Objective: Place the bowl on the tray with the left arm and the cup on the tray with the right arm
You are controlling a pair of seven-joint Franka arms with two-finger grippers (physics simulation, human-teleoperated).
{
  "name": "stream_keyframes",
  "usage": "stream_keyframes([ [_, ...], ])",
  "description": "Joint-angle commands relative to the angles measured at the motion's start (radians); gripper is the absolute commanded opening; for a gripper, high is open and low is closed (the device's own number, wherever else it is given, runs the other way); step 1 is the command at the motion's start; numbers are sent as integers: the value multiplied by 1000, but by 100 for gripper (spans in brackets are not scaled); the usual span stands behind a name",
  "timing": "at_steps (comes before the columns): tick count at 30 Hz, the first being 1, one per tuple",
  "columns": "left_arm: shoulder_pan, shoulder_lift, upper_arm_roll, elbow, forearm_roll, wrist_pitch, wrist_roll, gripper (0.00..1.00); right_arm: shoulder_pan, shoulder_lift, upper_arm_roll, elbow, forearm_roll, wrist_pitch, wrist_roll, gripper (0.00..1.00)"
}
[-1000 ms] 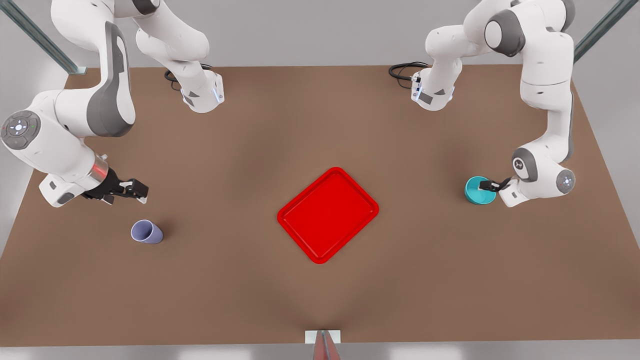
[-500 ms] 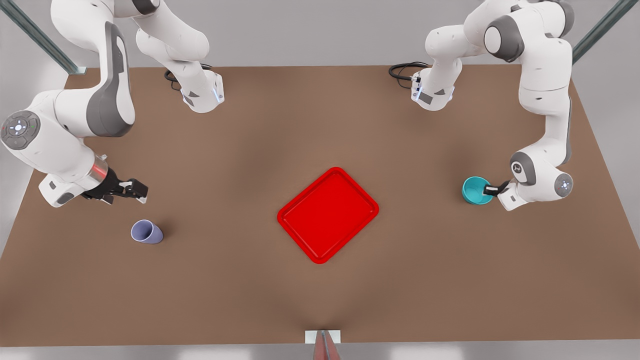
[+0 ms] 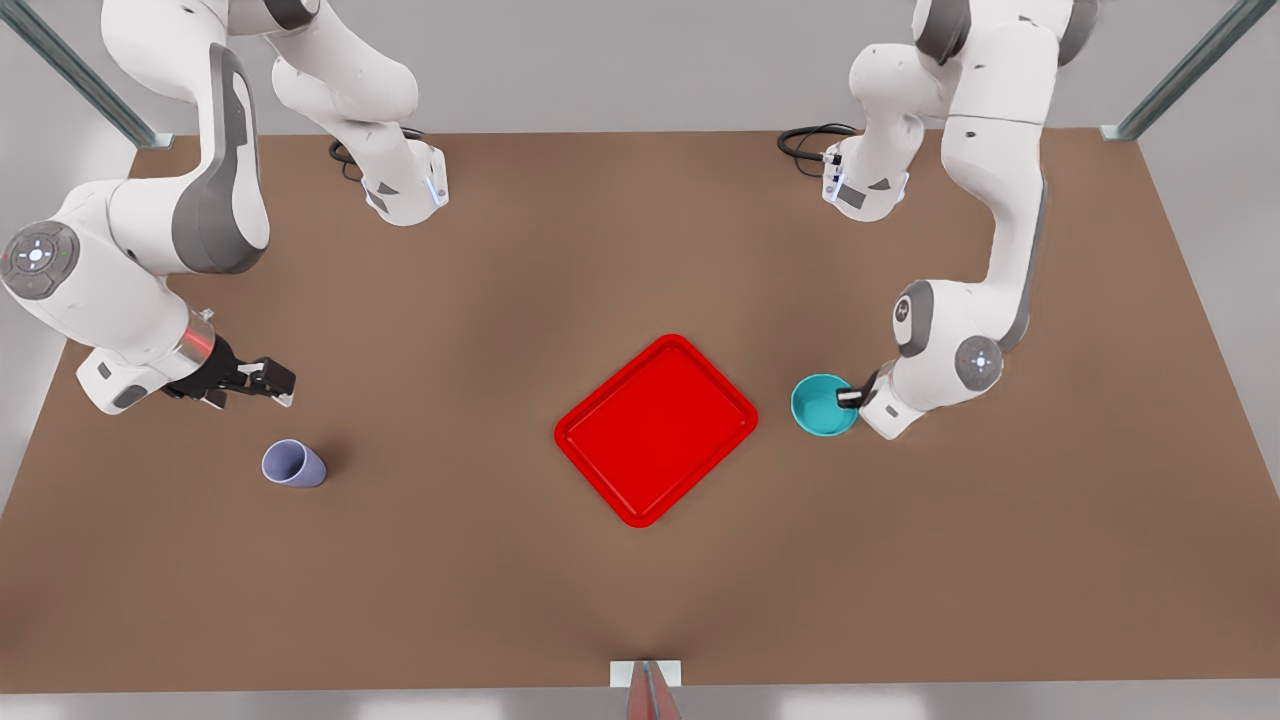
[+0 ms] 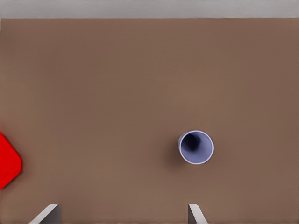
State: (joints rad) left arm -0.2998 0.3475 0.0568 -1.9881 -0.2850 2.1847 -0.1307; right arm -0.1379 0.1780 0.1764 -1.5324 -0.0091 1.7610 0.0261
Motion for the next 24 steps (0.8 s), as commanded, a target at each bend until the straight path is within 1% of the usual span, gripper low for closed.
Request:
stream_keyframes([
  [1, -24, 13, 0, 2, -180, 1, -10, 21, 0, 0, 0, 0, 0, 0, 0, 100],
  [3, -78, 51, 0, 29, -230, 27, -63, 21, -2, 0, 0, 0, 0, 0, 0, 100],
  [5, -142, 93, 0, 98, -244, 29, -155, 21, -2, 0, 0, 0, 1, 0, 0, 100],
  [7, -167, 91, -5, 130, -286, 27, -244, 21, 0, 0, 0, 0, 1, 0, 0, 100],
  [8, -168, 99, -14, 135, -301, 29, -256, 21, -2, 0, 0, 0, 1, 0, 0, 100],
  [9, -208, 134, -12, 155, -306, 41, -256, 21, -2, 0, 0, 0, 1, -2, 0, 100],
  [10, -213, 148, -12, 157, -306, 75, -257, 21, -2, 0, 0, 0, 1, -2, 0, 100],
  [13, -232, 174, -12, 157, -298, 81, -254, 21, -2, 0, 0, 0, 1, 0, 0, 100],
  [14, -232, 182, -12, 158, -296, 81, -240, 62, -2, 0, 0, 0, 1, 0, 0, 100],
  [15, -232, 186, -12, 160, -298, 81, -240, 86, -2, 0, 0, 2, 1, 0, 0, 100],
  [16, -231, 189, -12, 161, -299, 83, -240, 96, -2, 0, 0, 0, 1, 0, 0, 100],
  [17, -231, 191, -12, 161, -301, 83, -240, 99, -2, 0, 0, 0, 1, 0, 0, 100],
  [20, -217, 189, -9, 161, -281, 79, -222, 99, -2, 0, 0, 0, 1, 0, 0, 100],
  [21, -193, 165, 17, 163, -212, 76, -193, 99, -2, 3, 0, 2, 1, 2, 0, 100],
  [22, -188, 139, 63, 198, -206, 60, -178, 99, -2, 6, 0, 2, 3, 2, -2, 100],
  [23, -188, 107, 112, 204, -125, 49, -144, 99, -2, 6, 0, 2, 3, 2, -2, 100],
  [24, -180, 90, 120, 236, 85, -28, -125, 99, -2, 6, 0, 2, 1, 2, 0, 100],
])
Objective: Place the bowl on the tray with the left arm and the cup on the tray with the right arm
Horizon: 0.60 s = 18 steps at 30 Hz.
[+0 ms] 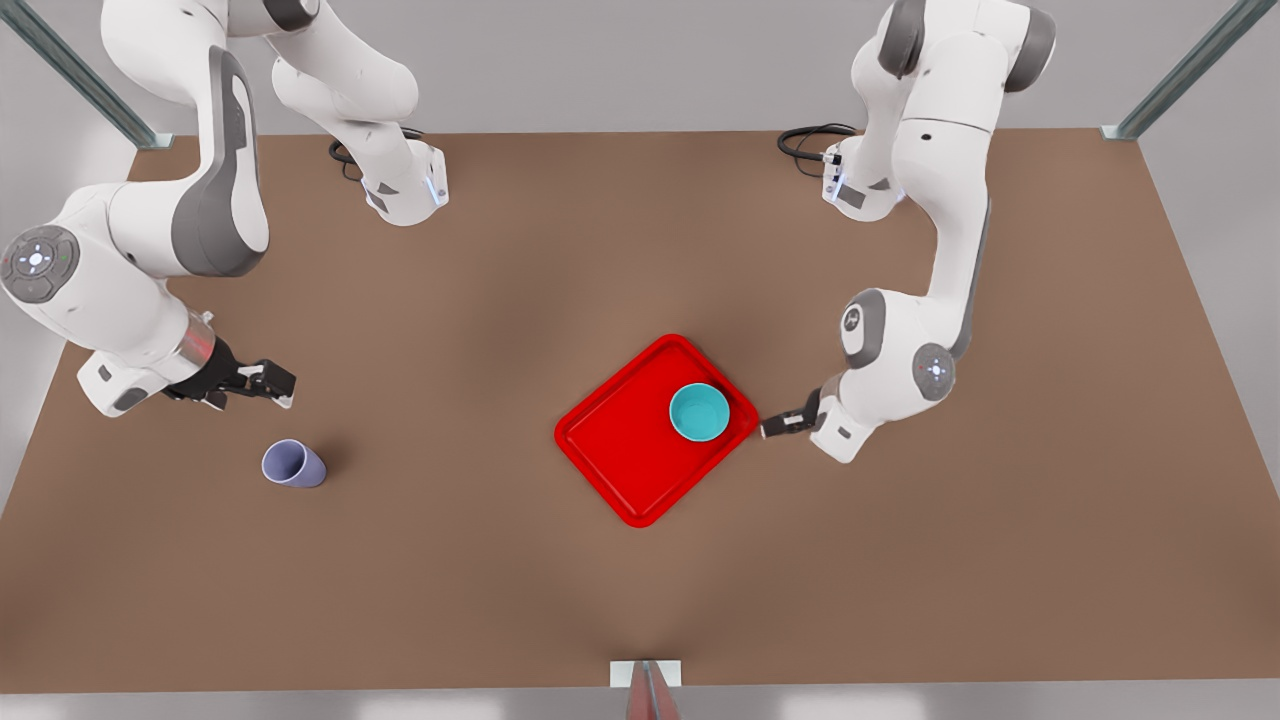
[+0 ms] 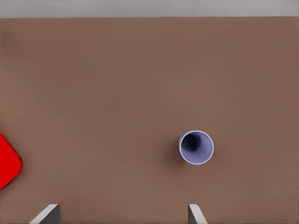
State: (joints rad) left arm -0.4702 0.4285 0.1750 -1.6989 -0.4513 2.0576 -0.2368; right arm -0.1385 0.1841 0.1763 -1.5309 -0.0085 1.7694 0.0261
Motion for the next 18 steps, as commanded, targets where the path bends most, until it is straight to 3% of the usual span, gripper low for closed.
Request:
stream_keyframes([
  [1, 4, -5, 0, 21, 341, -43, 14, 99, 2, 1, 0, 0, -1, 2, -2, 100],
  [4, 42, -142, 37, 54, 350, -315, 345, 99, 8, 136, 3, 49, -54, -7, -14, 100],
  [6, 42, -241, 43, 81, 514, -468, 450, 100, -16, 192, -12, 49, -62, 10, -8, 100],
  [8, 64, -260, 44, 100, 516, -488, 413, 100, -47, 219, -57, 14, -64, 108, -38, 100],
  [15, 68, -252, 87, 139, 507, -493, 415, 100, -81, 230, -57, -150, -97, 268, -52, 100],
  [18, 68, -248, 87, 139, 502, -491, 413, 100, -87, 239, -58, -261, -97, 419, -52, 100],
])
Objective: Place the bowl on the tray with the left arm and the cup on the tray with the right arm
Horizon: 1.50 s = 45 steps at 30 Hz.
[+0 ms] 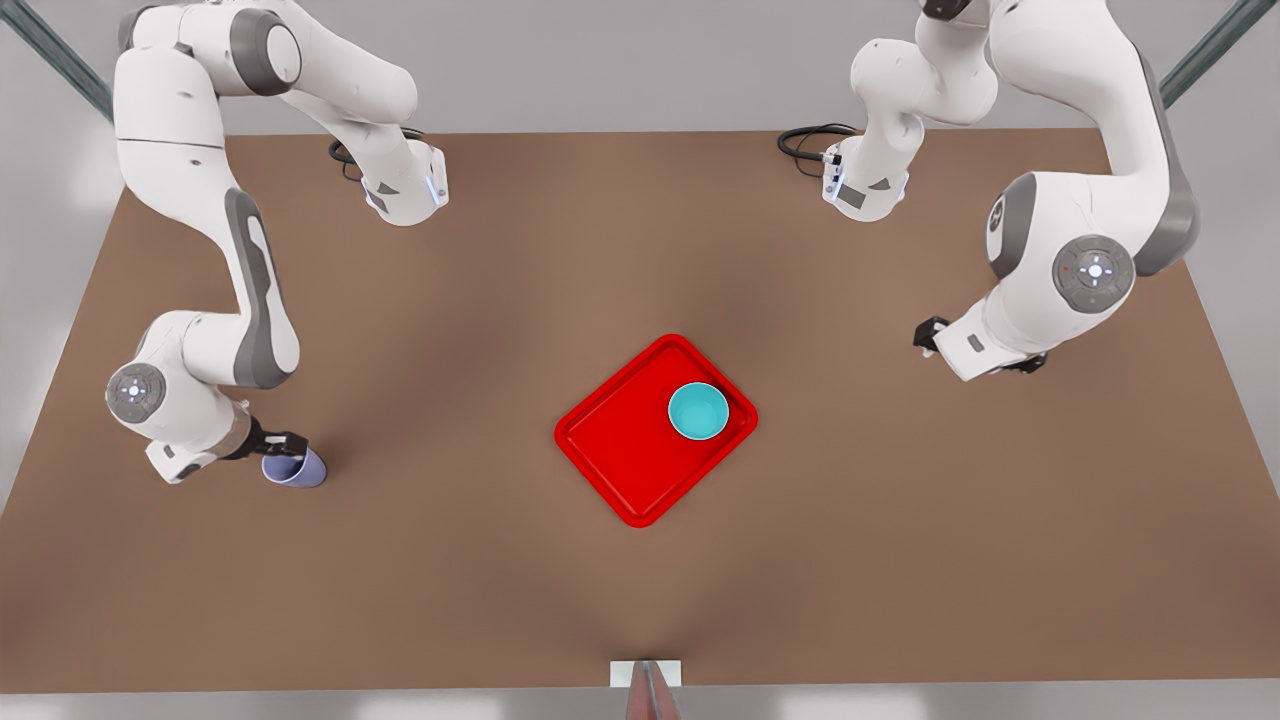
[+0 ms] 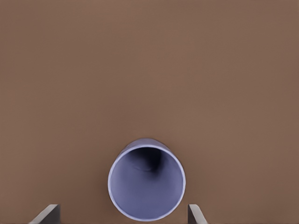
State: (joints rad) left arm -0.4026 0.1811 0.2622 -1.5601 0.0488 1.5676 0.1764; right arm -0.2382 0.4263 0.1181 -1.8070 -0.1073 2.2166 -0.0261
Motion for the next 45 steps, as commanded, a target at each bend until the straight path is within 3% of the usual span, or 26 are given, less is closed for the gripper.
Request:
stream_keyframes([
  [1, 1, 0, 0, 0, 3, 2, 0, 100, -1, 6, 0, -8, 0, 15, 0, 100],
  [10, 1, 12, 0, -2, 3, -3, 0, 100, -85, 85, 0, -46, 1, 80, -26, 100],
  [11, 1, 12, 0, 0, 3, -3, 2, 100, -82, 85, 0, -48, 1, 78, -26, 70],
  [12, 1, 14, 0, 0, 2, -1, 2, 100, -78, 85, 0, -48, 1, 77, -26, 24],
  [13, 1, 14, 0, 0, 3, -1, 0, 100, -73, 86, 0, -49, 1, 74, -26, 21],
  [29, 1, 29, 0, 0, 5, 9, 2, 100, -70, 81, 6, -20, 0, 58, -28, 21],
  [35, 2, 29, 0, 0, 5, 8, 2, 100, -81, 11, 5, -17, 0, 37, -115, 21],
  [38, 2, 29, 0, 0, 6, 9, 0, 100, -67, 12, 38, 35, 4, -28, -100, 21],
  [45, 1, 28, 0, 0, 6, 3, -3, 100, 209, 29, 49, 124, 95, -72, 164, 21],
])
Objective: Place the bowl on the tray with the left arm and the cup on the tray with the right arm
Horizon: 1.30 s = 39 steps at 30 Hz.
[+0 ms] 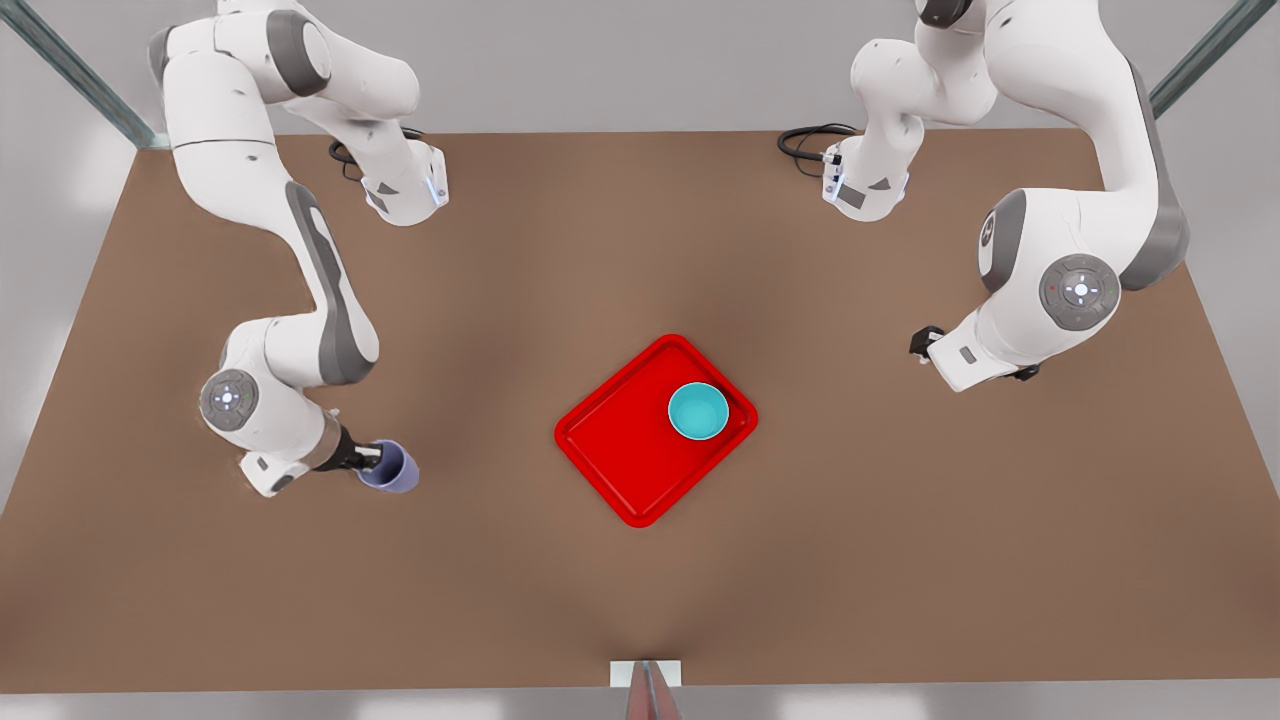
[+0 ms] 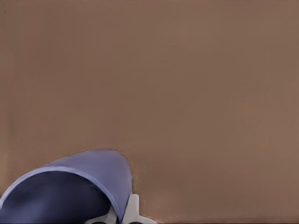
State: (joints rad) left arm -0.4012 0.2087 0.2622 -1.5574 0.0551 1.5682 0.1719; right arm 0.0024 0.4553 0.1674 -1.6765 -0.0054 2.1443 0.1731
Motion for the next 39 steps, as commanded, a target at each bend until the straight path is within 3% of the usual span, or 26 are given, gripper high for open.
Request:
stream_keyframes([
  [1, -1, 1, 0, 10, 0, 0, 0, 100, 10, 2, 0, 6, -5, -1, 20, 21],
  [5, -1, 3, 0, 10, 0, 1, 1, 100, 149, 114, 1, 210, 36, -107, 223, 21],
  [16, -1, 11, 0, 10, 0, 3, 0, 100, 447, 362, 1, 557, 91, -101, 609, 21],
  [30, 1, 21, 0, 10, -1, 1, 0, 100, 518, 461, -5, 546, 56, -37, 597, 21],
  [31, 1, 23, 0, 11, -1, 3, 1, 100, 518, 461, -5, 546, 56, -37, 598, 27],
  [32, 1, 23, 0, 10, -1, 3, 3, 100, 518, 459, -5, 546, 56, -38, 603, 60],
  [33, 1, 23, 0, 10, -1, 3, 3, 100, 518, 457, -6, 546, 51, -40, 605, 80],
  [34, 1, 23, 0, 11, -1, 3, 3, 100, 518, 456, -8, 546, 51, -40, 605, 82],
  [35, 1, 23, 0, 10, 0, 3, 3, 100, 518, 456, -6, 544, 50, -41, 608, 95],
  [36, 1, 23, 0, 10, -1, 3, 3, 100, 518, 456, -6, 541, 50, -40, 606, 100],
  [39, 1, 24, 0, 10, -1, 7, 3, 100, 518, 457, -6, 541, 51, -38, 606, 100],
])
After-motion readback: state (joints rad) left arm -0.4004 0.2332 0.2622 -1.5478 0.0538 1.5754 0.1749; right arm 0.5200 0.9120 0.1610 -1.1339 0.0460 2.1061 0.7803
